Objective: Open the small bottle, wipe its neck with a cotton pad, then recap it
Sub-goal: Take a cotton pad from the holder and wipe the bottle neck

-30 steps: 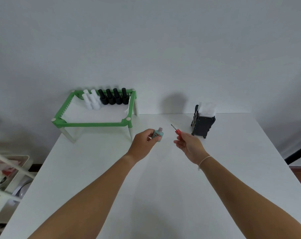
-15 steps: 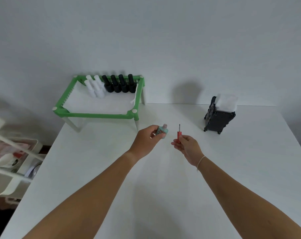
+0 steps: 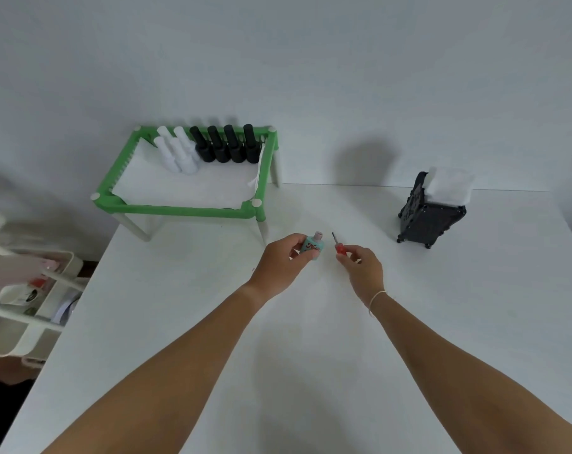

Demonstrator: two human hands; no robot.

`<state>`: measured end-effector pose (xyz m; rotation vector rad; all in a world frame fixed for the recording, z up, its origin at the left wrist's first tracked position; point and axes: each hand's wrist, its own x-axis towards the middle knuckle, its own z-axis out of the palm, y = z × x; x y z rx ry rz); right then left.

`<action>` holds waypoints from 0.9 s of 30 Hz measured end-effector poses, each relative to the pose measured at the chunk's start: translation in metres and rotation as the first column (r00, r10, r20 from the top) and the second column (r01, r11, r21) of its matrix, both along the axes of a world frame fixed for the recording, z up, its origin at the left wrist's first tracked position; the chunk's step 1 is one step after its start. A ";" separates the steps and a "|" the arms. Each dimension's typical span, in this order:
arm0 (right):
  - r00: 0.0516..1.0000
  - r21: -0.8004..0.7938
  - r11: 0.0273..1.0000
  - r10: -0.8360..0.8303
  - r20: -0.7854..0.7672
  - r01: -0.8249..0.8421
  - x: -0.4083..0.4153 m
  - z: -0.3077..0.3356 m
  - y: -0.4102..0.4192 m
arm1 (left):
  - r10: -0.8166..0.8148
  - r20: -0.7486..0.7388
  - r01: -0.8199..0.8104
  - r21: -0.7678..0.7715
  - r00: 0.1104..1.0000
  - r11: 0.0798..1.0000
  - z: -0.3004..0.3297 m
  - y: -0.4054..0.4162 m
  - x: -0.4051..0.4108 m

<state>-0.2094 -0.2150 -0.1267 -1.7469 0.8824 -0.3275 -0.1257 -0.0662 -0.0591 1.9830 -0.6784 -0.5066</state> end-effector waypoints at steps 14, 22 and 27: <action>0.987 -0.150 0.982 0.097 -0.125 -0.115 -0.004 -0.006 0.001 | -0.017 -0.014 0.017 0.012 1.000 1.000 -0.003 0.000 -0.005; 0.970 -0.126 0.981 0.116 -0.216 -0.145 -0.016 -0.004 -0.004 | -0.035 0.034 0.035 0.006 0.999 0.999 0.010 0.002 -0.011; 0.983 -0.178 0.979 0.072 -0.168 -0.102 -0.039 0.009 -0.014 | -0.076 0.072 0.079 -0.038 0.994 0.996 0.024 -0.003 -0.022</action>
